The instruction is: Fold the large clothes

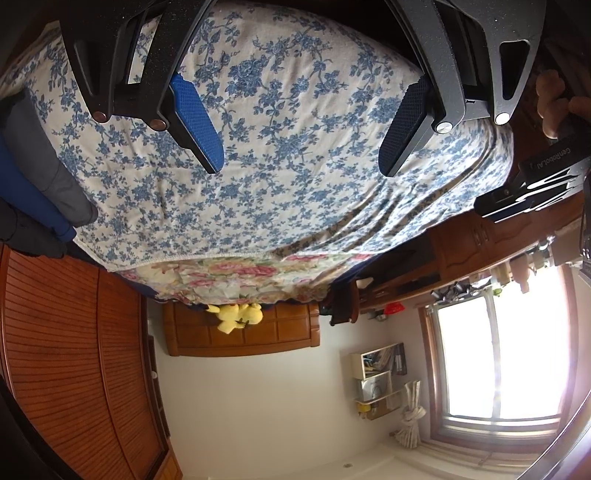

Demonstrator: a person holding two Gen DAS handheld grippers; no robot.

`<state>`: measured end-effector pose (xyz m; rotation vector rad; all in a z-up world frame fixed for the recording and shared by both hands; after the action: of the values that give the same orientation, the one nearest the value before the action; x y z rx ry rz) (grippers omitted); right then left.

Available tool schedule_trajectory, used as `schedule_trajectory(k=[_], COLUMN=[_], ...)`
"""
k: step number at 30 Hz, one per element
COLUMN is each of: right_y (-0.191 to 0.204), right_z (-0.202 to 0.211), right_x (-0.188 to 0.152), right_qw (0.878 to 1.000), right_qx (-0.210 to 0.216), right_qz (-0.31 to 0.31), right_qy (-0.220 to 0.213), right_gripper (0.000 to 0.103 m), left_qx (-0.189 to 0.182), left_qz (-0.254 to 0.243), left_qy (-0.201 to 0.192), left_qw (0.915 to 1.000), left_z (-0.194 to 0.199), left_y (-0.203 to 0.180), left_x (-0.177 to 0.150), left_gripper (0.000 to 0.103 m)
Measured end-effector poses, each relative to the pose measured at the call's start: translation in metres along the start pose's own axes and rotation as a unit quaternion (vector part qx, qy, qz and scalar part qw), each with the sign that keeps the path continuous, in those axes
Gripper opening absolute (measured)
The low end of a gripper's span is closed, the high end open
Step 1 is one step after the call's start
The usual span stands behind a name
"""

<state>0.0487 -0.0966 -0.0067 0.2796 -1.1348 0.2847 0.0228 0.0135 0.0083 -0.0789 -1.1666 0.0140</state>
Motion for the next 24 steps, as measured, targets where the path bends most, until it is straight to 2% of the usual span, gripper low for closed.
schedule_trajectory(k=[24], right_y=[-0.0012], right_z=[0.0000], right_x=[0.0001], right_qw=[1.000], right_qx=[-0.003], right_qz=[-0.001], right_qy=[-0.001], right_gripper=[0.087], left_qx=[-0.001], left_qz=[0.001], left_qy=[0.001], left_qw=[1.0000], left_z=[0.0008], left_y=[-0.0067], left_x=[0.0016], left_gripper=[0.044])
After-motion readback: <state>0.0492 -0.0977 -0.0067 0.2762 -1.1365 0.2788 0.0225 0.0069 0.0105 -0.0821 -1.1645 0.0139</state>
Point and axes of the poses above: each gripper's, at about its wrist camera, not at the fingertips, and z roughly against the way its jaws point, y to its left, x to its top, the point moved 1 cm from there along -z, roughly the way its jaws point, and after that the axes turned 3 degrees about -x, right-handed, at the moved point
